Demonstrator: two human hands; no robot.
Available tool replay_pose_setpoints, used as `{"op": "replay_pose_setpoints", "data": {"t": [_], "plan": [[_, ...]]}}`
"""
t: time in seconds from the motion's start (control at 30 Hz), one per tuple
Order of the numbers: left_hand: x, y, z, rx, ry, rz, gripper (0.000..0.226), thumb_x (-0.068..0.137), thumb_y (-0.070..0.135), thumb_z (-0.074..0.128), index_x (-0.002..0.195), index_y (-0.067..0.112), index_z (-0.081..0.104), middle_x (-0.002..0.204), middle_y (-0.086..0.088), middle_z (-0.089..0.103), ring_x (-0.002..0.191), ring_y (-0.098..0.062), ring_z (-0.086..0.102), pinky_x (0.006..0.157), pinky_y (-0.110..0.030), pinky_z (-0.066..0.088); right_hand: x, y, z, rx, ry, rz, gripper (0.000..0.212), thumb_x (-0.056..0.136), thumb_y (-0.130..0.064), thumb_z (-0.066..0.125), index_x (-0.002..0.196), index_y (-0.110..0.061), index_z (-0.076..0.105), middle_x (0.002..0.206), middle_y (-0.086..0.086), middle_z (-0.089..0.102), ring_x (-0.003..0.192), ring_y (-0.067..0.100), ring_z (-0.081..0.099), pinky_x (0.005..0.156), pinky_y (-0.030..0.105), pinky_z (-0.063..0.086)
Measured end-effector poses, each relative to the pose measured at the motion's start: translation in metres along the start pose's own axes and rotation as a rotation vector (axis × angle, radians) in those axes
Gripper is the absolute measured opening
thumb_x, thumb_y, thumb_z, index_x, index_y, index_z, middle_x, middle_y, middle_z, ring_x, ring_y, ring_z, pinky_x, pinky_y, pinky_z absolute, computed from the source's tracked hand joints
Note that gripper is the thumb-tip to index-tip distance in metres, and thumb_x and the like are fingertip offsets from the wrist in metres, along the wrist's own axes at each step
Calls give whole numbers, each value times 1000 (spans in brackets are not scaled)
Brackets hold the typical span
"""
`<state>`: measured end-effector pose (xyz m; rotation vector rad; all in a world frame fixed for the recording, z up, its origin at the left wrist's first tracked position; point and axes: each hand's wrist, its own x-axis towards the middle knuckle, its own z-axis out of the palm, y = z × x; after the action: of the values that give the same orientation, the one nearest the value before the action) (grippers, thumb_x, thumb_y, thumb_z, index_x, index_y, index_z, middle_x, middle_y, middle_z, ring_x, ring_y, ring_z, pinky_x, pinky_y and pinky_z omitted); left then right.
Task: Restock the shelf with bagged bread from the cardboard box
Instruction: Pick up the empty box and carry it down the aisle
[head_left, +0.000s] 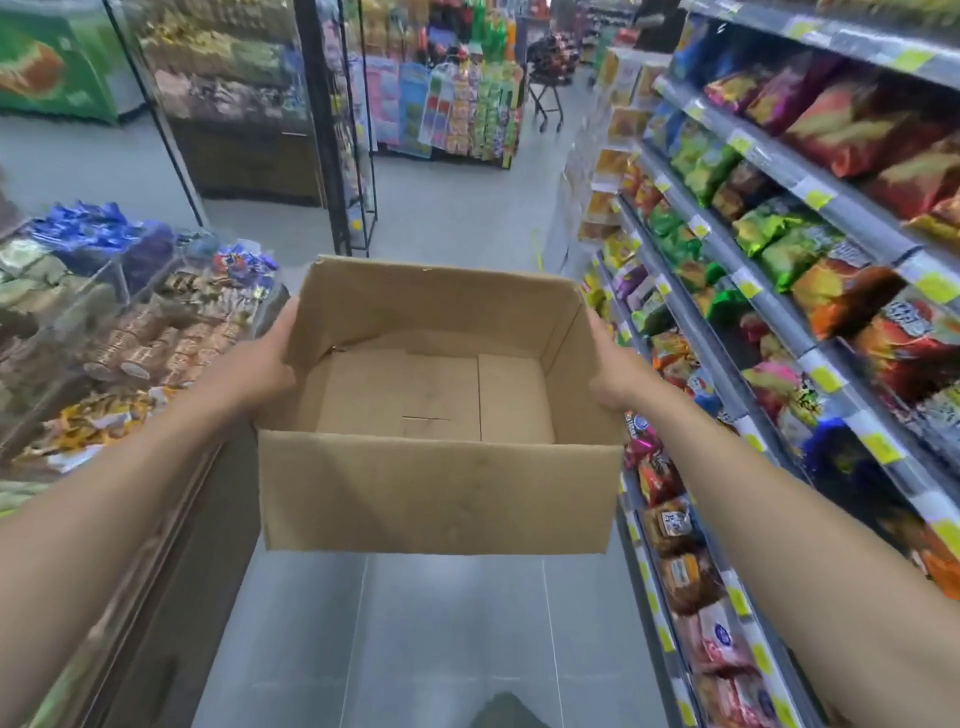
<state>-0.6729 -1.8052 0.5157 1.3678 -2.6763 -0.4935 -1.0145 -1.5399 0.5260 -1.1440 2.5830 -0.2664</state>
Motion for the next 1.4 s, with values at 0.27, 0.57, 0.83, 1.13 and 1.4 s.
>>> {"op": "replay_pose_setpoints", "data": {"t": [0.27, 0.57, 0.83, 1.13, 1.4], "plan": [[195, 51, 32, 32, -43, -10, 95, 91, 6, 52, 159, 38, -6, 128, -27, 63, 81, -31, 58, 72, -36, 42, 207, 34, -15, 20, 28, -11, 117, 82, 6, 49, 148, -54, -27, 66, 19, 60, 51, 29, 56, 46, 34, 40], [395, 77, 47, -55, -26, -70, 96, 90, 6, 50, 158, 40, -10, 114, -33, 66, 99, -42, 68, 82, -42, 51, 419, 46, -63, 32, 44, -61, 116, 81, 3, 46, 144, -61, -27, 66, 19, 60, 51, 29, 57, 46, 32, 39], [579, 67, 49, -62, -14, -115, 94, 92, 7, 47, 157, 42, -10, 125, -29, 63, 105, -43, 66, 87, -43, 50, 618, 14, -83, 0, -11, -102, 115, 82, 4, 48, 151, -53, -24, 66, 21, 59, 50, 29, 54, 45, 32, 32], [814, 43, 32, -66, -44, -100, 97, 90, 9, 47, 155, 49, -13, 114, -26, 66, 93, -39, 63, 75, -39, 45, 822, -41, -114, 7, -17, -60, 109, 85, 5, 47, 156, -44, -19, 78, 25, 61, 47, 23, 49, 41, 27, 28], [989, 54, 32, -82, -63, -63, 98, 90, 11, 44, 147, 59, -21, 104, -25, 67, 81, -36, 62, 74, -43, 52, 994, -54, -134, -38, -59, 12, 109, 87, 9, 47, 156, -40, -22, 62, 10, 51, 52, 21, 49, 46, 29, 33]]}}
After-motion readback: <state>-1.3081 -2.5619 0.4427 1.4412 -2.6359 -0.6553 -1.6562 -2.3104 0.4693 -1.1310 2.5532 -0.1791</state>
